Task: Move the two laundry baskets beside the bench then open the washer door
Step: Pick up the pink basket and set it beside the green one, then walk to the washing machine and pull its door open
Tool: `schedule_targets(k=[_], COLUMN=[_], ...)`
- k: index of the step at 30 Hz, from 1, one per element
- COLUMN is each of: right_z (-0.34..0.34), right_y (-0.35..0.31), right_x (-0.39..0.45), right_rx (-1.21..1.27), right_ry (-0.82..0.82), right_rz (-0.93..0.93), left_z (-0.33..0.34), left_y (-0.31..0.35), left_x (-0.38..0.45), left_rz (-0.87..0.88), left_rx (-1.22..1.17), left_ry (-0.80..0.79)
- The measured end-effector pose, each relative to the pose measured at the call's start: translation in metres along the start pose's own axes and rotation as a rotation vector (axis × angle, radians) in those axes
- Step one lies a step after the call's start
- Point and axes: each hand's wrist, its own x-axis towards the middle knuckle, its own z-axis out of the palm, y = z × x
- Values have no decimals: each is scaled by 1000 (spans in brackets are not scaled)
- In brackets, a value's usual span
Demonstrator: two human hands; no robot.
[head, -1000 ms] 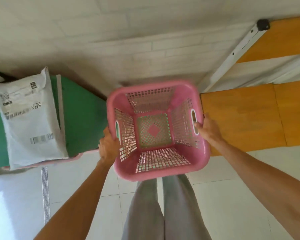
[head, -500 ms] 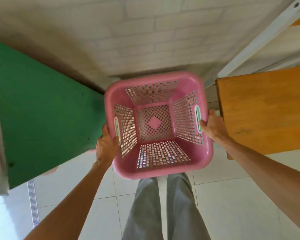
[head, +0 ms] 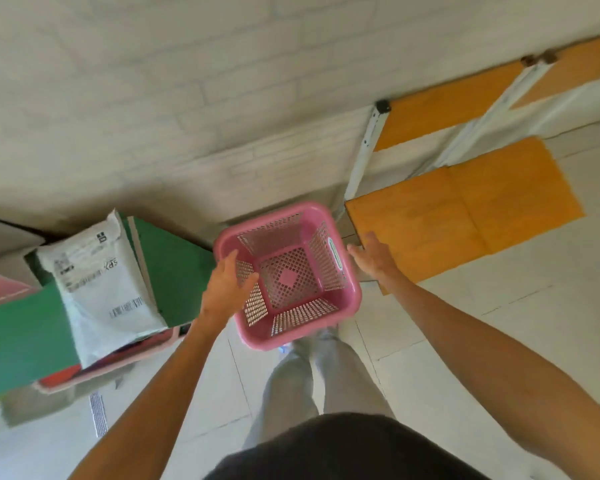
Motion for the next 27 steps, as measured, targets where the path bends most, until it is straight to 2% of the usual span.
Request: schedule_targets(k=[4, 10, 14, 21, 27], right_z=[-32, -86, -126, -219, -325], right_y=[20, 92, 148, 257, 370], right_x=[-61, -121, -148, -179, -188], right_rx=[-45, 10, -93, -189, -206], right_ry=[59, 142, 173, 239, 302], right_rz=[-28, 130, 216, 272, 314], left_z=[-22, -13, 9, 75, 166], left_y=[48, 134, 209, 365, 518], left_x=[-25, -33, -33, -46, -72], left_rz=[210, 449, 601, 779, 879], left_rx=[227, 458, 586, 756, 757], left_ry=[12, -106, -124, -165, -221])
